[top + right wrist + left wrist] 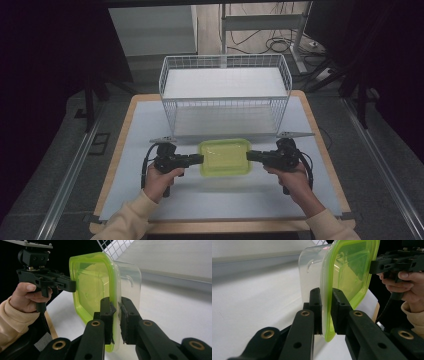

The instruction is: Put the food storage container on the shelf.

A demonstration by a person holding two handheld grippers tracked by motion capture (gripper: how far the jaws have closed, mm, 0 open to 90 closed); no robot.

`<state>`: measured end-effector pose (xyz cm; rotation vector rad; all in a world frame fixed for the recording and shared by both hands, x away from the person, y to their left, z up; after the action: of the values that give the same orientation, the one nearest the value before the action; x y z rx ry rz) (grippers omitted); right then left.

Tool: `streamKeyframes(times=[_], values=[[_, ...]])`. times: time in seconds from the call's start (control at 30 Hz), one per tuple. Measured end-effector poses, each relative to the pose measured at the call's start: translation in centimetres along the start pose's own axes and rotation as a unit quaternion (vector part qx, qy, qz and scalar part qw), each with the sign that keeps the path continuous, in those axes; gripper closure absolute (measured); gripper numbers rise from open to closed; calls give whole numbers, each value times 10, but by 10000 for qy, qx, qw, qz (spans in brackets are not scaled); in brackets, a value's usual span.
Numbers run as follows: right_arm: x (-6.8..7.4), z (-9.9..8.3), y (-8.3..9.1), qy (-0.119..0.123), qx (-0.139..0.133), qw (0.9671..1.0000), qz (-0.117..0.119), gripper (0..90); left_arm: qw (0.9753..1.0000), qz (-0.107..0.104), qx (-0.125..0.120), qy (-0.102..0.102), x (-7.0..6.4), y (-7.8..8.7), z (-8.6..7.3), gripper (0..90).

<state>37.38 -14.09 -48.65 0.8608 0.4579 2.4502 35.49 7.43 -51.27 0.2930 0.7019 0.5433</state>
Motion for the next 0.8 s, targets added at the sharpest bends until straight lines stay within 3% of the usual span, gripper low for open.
streamKeyframes(times=[0.8], values=[[13, 39, 13, 48, -235, 9997, 78, 814, 9995, 25, -147, -273, -12, 16, 43, 806]])
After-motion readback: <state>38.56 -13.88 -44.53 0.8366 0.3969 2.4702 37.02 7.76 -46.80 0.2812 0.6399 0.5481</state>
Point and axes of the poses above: each handheld gripper's, and its own axes: y roughly backward along the jaws, z roughly out of its top, x roughly to its left, the point moved 9 cm from there along -y, roughly forward along the jaws, and after that the axes turned 1 degree about -y, right-handed, at the moved point
